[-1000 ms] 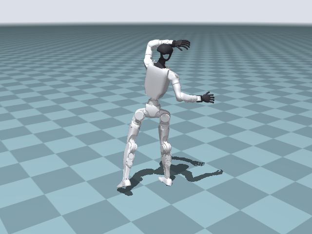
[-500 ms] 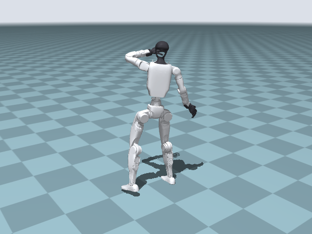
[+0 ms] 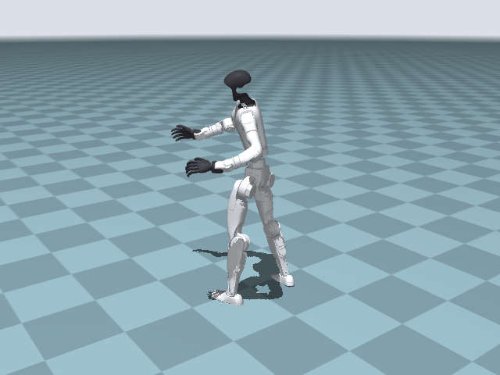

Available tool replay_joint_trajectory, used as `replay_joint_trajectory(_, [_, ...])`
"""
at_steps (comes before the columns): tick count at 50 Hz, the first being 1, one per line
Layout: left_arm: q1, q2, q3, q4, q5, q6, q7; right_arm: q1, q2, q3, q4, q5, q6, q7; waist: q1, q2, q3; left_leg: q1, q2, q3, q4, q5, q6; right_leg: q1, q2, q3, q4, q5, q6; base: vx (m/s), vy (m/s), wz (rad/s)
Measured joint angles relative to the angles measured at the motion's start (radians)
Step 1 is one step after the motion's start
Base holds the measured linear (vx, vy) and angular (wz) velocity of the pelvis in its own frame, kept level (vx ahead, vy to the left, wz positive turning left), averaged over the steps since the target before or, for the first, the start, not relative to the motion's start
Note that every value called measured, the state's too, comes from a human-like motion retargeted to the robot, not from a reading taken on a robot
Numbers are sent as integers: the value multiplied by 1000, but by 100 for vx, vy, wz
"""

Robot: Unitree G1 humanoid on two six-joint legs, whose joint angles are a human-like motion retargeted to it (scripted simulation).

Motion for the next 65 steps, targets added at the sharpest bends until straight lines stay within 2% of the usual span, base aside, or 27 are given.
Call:
replay_joint_trajectory(5, [173,-40,211,308,-82,46,-9,-63,-125,128,60,-156,72,-22,180,-62,50,-38,-29,-69,-27,11,12,-3,-16,-77,6,8,2,15,8,85])
replay_joint_trajectory(8, [234,-14,348,477,-160,61,-64,-88,-199,214,121,-299,119,0,263,-91,66,-57,-42,-108,-43,16,17,-4,-20,-118,11,16,4,17,7,82])
replay_joint_trajectory(13, [385,173,565,685,-144,73,-139,-65,-381,323,100,-495,103,121,363,-135,75,-90,-58,-170,-58,22,21,-6,-22,-182,21,28,11,16,4,73])
replay_joint_trajectory(18, [576,412,790,872,-21,89,-150,-11,-674,357,-57,-617,60,283,415,-148,118,-105,-59,-220,-53,26,27,12,2,-217,5,58,21,12,-1,57])
replay_joint_trajectory(21, [641,496,959,992,-62,133,-109,40,-843,312,-159,-679,72,329,418,-147,149,-102,-48,-230,-40,23,35,14,16,-190,15,77,25,9,-5,19])
replay_joint_trajectory(25, [695,518,1251,1102,-313,209,33,171,-982,149,-350,-721,114,312,377,-163,163,-76,-20,-205,-14,7,51,5,29,-88,51,97,25,7,-7,-38])
replay_joint_trajectory(29, [744,440,1527,1131,-620,222,203,344,-1021,-68,-648,-820,146,257,289,-226,118,-19,23,-110,5,-22,61,-19,35,49,96,99,32,5,-9,-127])
replay_joint_trajectory(32, [729,364,1582,1190,-768,229,240,454,-1020,-220,-876,-917,150,213,208,-291,43,33,64,6,18,-50,59,-60,38,142,146,76,37,0,-14,-208])
replay_joint_trajectory(35, [575,257,1400,1296,-826,268,251,519,-1030,-341,-1071,-1001,169,173,81,-309,-44,109,80,128,44,-78,53,-33,36,208,119,47,37,-2,-12,-213])
replay_joint_trajectory(37, [370,159,1173,1331,-814,289,276,559,-1028,-418,-1165,-1035,191,129,-18,-308,-111,138,81,204,79,-97,46,-30,25,247,116,18,37,-5,-12,-197])
replay_joint_trajectory(40, [-1,-21,753,1295,-764,286,304,637,-1000,-527,-1244,-1076,220,78,-172,-296,-209,152,77,295,153,-122,36,-35,6,305,118,-31,28,-8,-15,-159])
replay_joint_trajectory(44, [-443,-244,253,1143,-551,307,213,721,-923,-583,-1280,-1090,223,87,-374,-223,-297,186,113,382,256,-124,27,-1,27,398,101,-57,6,-11,-22,-127])
replay_joint_trajectory(47, [-769,-321,-7,1002,-321,315,91,786,-848,-595,-1296,-1063,181,123,-517,-142,-311,229,167,429,340,-112,16,44,67,469,93,-51,10,-11,-26,-127])
replay_joint_trajectory(48, [-877,-320,-81,951,-268,305,56,807,-824,-590,-1296,-1052,167,144,-563,-114,-311,242,186,444,363,-97,14,61,84,496,73,-40,4,-10,-28,-147])
replay_joint_trajectory(50, [-1094,-291,-233,848,-194,269,7,839,-776,-569,-1283,-1018,132,185,-644,-71,-316,261,218,483,405,-68,14,59,111,559,74,-27,28,-8,-29,-178])
replay_joint_trajectory(54, [-1500,-149,-561,640,-123,187,-6,874,-690,-501,-1206,-962,93,259,-763,25,-327,297,292,549,444,27,-1,32,200,699,46,21,37,-3,-38,-222])
replay_joint_trajectory(58, [-1820,-11,-838,453,-56,125,2,886,-623,-450,-1102,-940,70,327,-855,124,-328,312,276,552,466,110,14,14,210,865,-22,59,37,0,-12,-217])
replay_joint_trajectory(61, [-1981,48,-992,355,11,105,9,893,-607,-432,-1041,-896,60,370,-903,201,-334,311,263,511,471,164,7,-17,234,968,-45,87,37,4,-14,-191])
replay_joint_trajectory(63, [-2055,68,-1065,298,55,96,5,893,-592,-427,-1011,-868,50,385,-933,249,-330,312,273,467,470,192,-19,-31,274,1012,-48,101,37,6,-18,-143])
replay_joint_trajectory(65, [-2113,89,-1116,241,74,86,5,887,-582,-424,-995,-857,45,389,-959,285,-328,295,245,458,470,217,-17,-63,261,1067,-61,115,37,-1,-1,-117])
